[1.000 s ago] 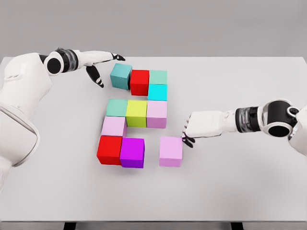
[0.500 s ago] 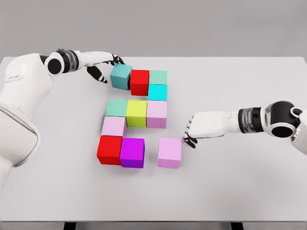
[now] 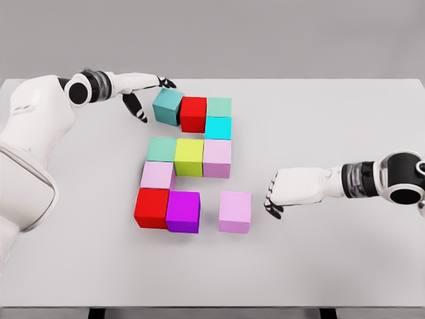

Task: Assemble the squares on the desktop into the number 2

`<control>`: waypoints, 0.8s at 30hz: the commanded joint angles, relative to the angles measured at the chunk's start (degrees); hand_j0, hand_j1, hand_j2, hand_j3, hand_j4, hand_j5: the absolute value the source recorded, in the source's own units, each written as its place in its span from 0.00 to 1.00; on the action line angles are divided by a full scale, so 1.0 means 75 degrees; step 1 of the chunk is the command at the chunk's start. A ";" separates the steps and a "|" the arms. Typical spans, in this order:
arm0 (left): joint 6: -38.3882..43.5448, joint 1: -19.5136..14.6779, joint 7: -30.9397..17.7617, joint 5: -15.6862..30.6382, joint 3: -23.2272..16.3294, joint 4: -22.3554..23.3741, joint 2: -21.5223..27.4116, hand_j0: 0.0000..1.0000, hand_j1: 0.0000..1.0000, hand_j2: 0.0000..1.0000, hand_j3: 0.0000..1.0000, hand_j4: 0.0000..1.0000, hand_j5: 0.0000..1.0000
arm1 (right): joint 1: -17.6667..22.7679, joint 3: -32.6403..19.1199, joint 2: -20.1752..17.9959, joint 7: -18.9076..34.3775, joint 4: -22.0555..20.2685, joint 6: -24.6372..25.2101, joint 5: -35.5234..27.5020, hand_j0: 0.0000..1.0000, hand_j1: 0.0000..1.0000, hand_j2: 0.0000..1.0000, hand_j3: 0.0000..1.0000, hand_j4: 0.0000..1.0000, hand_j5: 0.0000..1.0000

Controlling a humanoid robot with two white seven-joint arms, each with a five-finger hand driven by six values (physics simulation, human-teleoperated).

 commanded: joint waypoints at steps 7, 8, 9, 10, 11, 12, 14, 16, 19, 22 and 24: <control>0.0018 0.0000 0.0003 0.0035 0.0057 -0.0027 0.0011 1.00 1.00 1.00 1.00 1.00 1.00 | 0.0059 0.0007 0.0167 0.0034 -0.0050 0.0015 0.0030 0.31 0.31 0.31 0.31 0.31 0.31; 0.0018 0.0000 0.0003 0.0035 0.0057 -0.0039 0.0011 1.00 1.00 1.00 1.00 1.00 1.00 | 0.0059 0.0007 0.0214 0.0034 -0.0038 0.0015 0.0053 0.31 0.31 0.31 0.31 0.31 0.31; 0.0018 0.0000 0.0003 0.0035 0.0057 -0.0039 0.0023 1.00 1.00 1.00 1.00 1.00 1.00 | 0.0059 0.0007 0.0272 0.0034 -0.0026 0.0015 0.0077 0.31 0.31 0.31 0.31 0.31 0.31; 0.0018 0.0000 0.0003 0.0035 0.0057 -0.0050 0.0035 1.00 1.00 1.00 1.00 1.00 1.00 | 0.0082 0.0007 0.0331 0.0046 -0.0003 0.0015 0.0089 0.31 0.31 0.31 0.31 0.31 0.31; 0.0018 0.0000 0.0003 0.0035 0.0057 -0.0062 0.0047 1.00 1.00 1.00 1.00 1.00 1.00 | 0.0094 0.0007 0.0355 0.0046 -0.0003 0.0015 0.0100 0.31 0.31 0.31 0.31 0.31 0.31; 0.0018 0.0000 0.0003 0.0035 0.0057 -0.0074 0.0047 1.00 1.00 1.00 1.00 1.00 1.00 | 0.0094 0.0007 0.0401 0.0046 0.0009 0.0015 0.0100 0.31 0.31 0.31 0.31 0.31 0.31; 0.0018 0.0000 0.0003 0.0012 0.0046 -0.0074 0.0082 1.00 1.00 1.00 1.00 1.00 1.00 | 0.0094 0.0007 0.0425 0.0046 0.0009 0.0015 0.0112 0.31 0.31 0.31 0.31 0.31 0.31; 0.0018 0.0000 0.0003 -0.0117 0.0034 -0.0074 0.0117 1.00 1.00 1.00 1.00 1.00 1.00 | 0.0105 0.0007 0.0460 0.0057 0.0009 0.0015 0.0112 0.31 0.31 0.31 0.31 0.31 0.31; 0.0018 -0.0012 -0.0032 -0.0386 -0.0013 -0.0226 0.0152 1.00 1.00 1.00 1.00 1.00 1.00 | 0.0105 0.0007 0.0507 0.0057 0.0009 0.0015 0.0112 0.31 0.31 0.31 0.31 0.31 0.31; 0.0018 -0.0035 -0.0103 -0.0469 -0.0013 -0.0261 0.0152 1.00 1.00 1.00 1.00 1.00 1.00 | 0.0105 0.0007 0.0519 0.0057 0.0009 0.0015 0.0112 0.31 0.31 0.31 0.31 0.31 0.31; 0.0018 -0.0023 -0.0103 -0.0469 -0.0001 -0.0261 0.0140 1.00 1.00 1.00 1.00 1.00 1.00 | 0.0105 0.0007 0.0519 0.0057 -0.0026 0.0015 0.0112 0.31 0.31 0.31 0.31 0.31 0.31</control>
